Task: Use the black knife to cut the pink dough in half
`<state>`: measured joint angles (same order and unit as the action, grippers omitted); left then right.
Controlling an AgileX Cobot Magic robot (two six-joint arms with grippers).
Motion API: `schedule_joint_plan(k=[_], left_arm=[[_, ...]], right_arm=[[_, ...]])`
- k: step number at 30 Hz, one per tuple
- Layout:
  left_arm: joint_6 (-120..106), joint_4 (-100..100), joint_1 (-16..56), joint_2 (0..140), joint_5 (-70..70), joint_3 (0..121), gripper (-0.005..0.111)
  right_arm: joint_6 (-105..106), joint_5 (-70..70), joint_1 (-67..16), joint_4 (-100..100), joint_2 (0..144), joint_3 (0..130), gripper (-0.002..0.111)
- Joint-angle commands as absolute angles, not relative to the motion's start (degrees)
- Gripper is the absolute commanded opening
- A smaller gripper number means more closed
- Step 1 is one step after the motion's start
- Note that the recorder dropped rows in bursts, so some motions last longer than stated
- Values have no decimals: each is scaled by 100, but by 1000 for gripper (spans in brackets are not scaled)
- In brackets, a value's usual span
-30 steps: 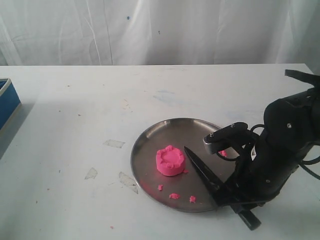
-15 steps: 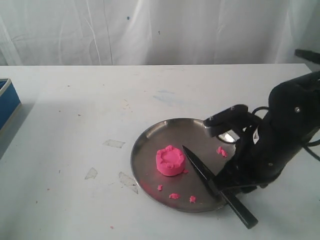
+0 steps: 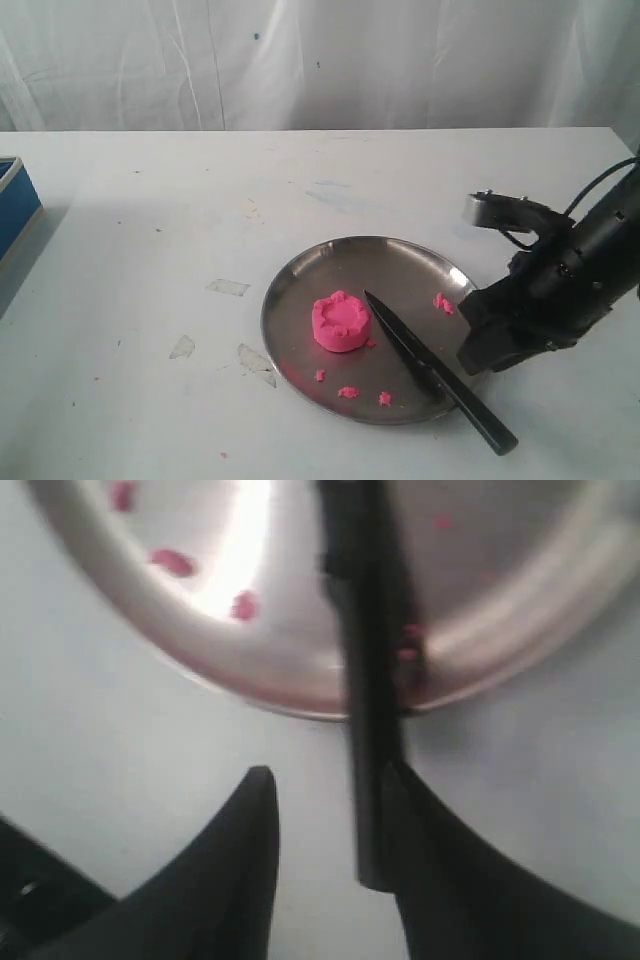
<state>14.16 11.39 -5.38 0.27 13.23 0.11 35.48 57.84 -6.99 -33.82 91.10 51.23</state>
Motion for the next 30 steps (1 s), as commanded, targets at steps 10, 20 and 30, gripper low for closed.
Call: schedule_joint_plan(k=[10, 20, 30], left_arm=[[1393, 1113, -529, 0, 1291, 0, 0], [1393, 1113, -529, 0, 1291, 0, 0], [1393, 1113, -529, 0, 1291, 0, 0]], right_arm=[[2941, 5632, -625, -2577, 9171, 4783, 61], [3640, 5770, -625, -2957, 9949, 4794, 61], [4413, 5941, -625, -3646, 10288, 4794, 61]])
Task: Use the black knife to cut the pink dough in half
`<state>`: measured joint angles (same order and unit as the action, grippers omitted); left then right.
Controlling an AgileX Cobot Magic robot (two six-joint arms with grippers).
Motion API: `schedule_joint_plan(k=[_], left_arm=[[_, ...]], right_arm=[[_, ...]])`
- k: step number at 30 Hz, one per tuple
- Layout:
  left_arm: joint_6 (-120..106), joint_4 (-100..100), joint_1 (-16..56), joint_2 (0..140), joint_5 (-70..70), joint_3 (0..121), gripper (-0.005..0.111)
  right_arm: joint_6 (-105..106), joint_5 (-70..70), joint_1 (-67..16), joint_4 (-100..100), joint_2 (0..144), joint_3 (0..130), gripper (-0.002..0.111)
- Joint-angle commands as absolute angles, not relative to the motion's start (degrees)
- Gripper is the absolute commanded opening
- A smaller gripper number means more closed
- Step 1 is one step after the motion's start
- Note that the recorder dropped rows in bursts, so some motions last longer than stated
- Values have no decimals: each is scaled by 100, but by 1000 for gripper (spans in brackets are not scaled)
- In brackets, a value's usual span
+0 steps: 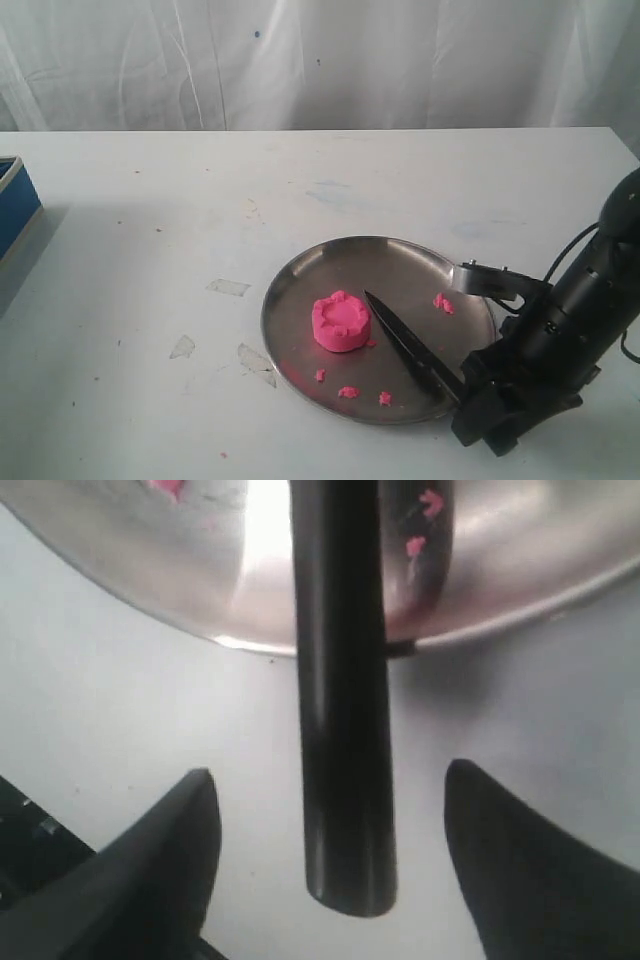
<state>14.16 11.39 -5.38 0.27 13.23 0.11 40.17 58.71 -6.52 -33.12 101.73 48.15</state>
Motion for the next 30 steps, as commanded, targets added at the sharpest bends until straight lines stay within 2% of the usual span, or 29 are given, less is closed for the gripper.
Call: schedule_joint_plan(k=[1, 9, 12, 19, 30], left_arm=[[1393, 1113, -529, 0, 1291, 0, 0], [1393, 1113, -529, 0, 1291, 0, 0], [1393, 1113, -529, 0, 1291, 0, 0], [1393, 1113, -529, 0, 1291, 0, 0], [1393, 1113, -529, 0, 1291, 0, 0]], right_arm=[[4514, 5999, -625, -3709, 10355, 4794, 60], [4650, 6055, -625, -3865, 10704, 4794, 49], [4650, 6034, -625, -3877, 10704, 4794, 37], [4665, 5946, -625, -3864, 10704, 4794, 1], [4202, 5985, -625, -3763, 10179, 5021, 0]])
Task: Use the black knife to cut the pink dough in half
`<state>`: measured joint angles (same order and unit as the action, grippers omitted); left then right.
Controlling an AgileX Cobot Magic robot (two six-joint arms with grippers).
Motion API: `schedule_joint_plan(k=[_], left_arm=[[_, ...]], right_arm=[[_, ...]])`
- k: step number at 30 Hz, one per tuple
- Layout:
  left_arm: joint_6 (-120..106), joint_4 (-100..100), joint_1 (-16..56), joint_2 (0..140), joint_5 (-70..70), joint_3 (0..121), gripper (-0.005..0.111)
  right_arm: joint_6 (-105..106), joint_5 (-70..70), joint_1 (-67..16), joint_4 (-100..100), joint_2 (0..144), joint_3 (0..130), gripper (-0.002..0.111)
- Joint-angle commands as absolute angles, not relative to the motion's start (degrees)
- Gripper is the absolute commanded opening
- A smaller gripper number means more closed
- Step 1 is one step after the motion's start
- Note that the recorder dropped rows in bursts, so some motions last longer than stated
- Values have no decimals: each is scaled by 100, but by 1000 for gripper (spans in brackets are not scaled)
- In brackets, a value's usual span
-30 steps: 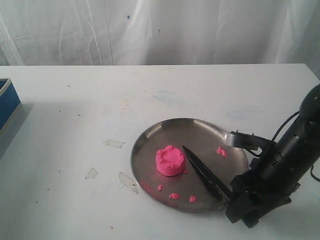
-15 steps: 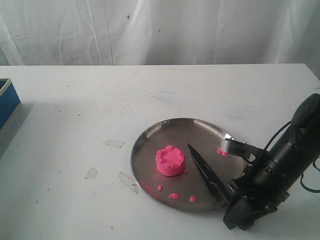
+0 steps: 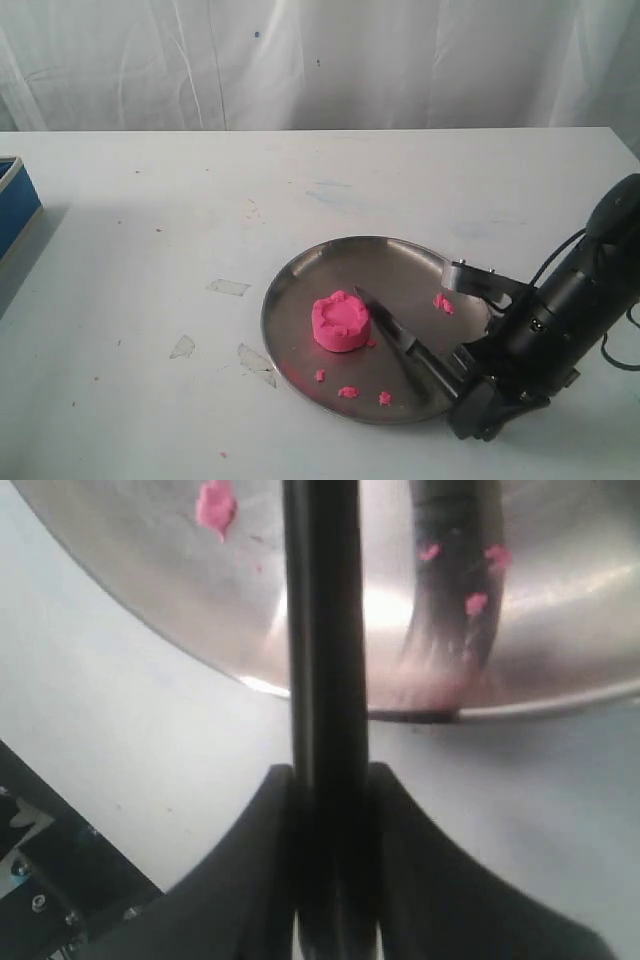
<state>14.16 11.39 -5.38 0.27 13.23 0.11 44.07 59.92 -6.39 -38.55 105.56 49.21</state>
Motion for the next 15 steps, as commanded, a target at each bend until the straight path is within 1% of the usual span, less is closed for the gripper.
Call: schedule_joint_plan(k=[1, 8, 15], left_arm=[[1393, 1113, -529, 0, 1291, 0, 0], [1393, 1113, -529, 0, 1291, 0, 0], [1393, 1113, -529, 0, 1304, 0, 0]], right_arm=[[4120, 5926, -625, -3727, 10036, 5059, 0], [3864, 5676, -636, -3651, 8728, 5158, 0], [3864, 5097, -911, -3614, 6634, 5144, 0]])
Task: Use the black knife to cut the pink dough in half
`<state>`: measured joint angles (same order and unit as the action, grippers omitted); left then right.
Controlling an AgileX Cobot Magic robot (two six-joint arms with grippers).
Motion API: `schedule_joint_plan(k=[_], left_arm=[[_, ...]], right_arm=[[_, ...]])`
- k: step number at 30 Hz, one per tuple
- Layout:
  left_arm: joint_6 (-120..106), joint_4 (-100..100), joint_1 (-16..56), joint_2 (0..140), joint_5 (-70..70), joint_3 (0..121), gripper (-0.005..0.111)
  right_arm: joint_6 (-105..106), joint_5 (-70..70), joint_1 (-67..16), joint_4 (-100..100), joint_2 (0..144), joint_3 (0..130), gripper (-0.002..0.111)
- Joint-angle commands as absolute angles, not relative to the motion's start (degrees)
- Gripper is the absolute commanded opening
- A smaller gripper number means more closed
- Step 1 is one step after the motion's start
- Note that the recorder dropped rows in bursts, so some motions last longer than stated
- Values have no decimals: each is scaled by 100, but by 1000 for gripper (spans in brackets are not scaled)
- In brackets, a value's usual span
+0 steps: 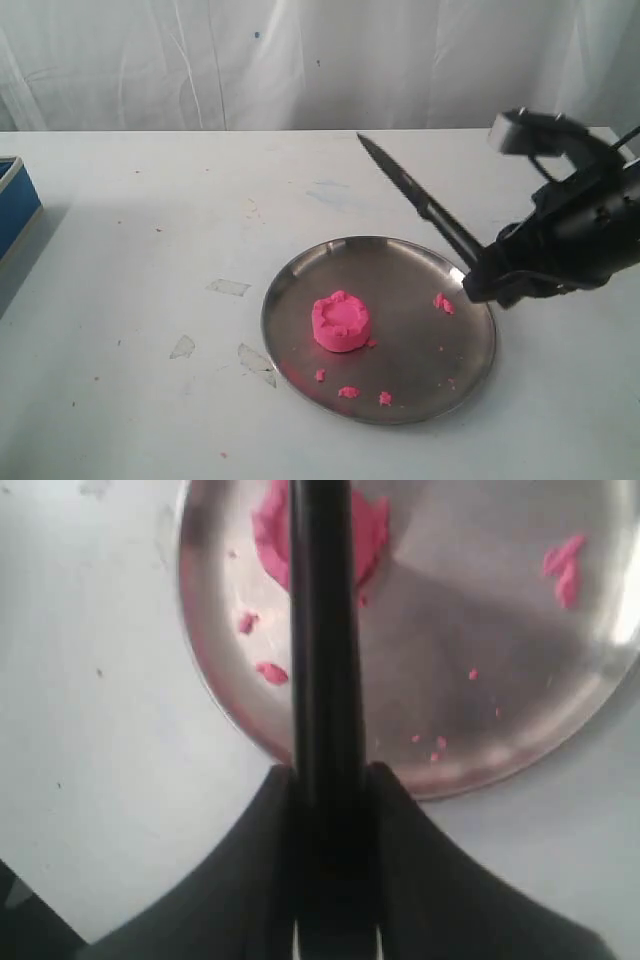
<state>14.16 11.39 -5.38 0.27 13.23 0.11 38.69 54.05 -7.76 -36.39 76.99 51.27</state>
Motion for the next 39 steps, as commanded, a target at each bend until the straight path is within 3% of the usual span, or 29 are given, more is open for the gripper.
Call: schedule_joint_plan(k=[1, 8, 20, 24, 29, 31, 34, 39], left_arm=[[1393, 1113, -529, 0, 1304, 0, 0], [1393, 1113, -529, 0, 1331, 0, 0], [1752, 727, -529, 0, 988, 0, 0], [2604, -532, -529, 0, -673, 0, 0], [1778, -1875, -555, 26, -4494, 0, 0], [3337, -2660, -555, 108, -4949, 288, 0], [3283, -1583, -555, 397, -4117, 1384, 0], [866, 1938, -555, 2017, -2871, 2666, 0]], right_arm=[[3864, 4886, -940, -3585, 6212, 5086, 0], [3864, 3165, -962, -3575, 4544, 4298, 0], [3850, 2943, -962, -3635, 4611, 3982, 0], [3834, 2905, -962, -3660, 4641, 3982, 0], [3834, 2778, -962, -3660, 4695, 3982, 0], [3834, 2766, -962, -3660, 4785, 3982, 0], [3834, 2731, -962, -3660, 4932, 3982, 0], [3834, 2667, -962, -3794, 5042, 3982, 0]])
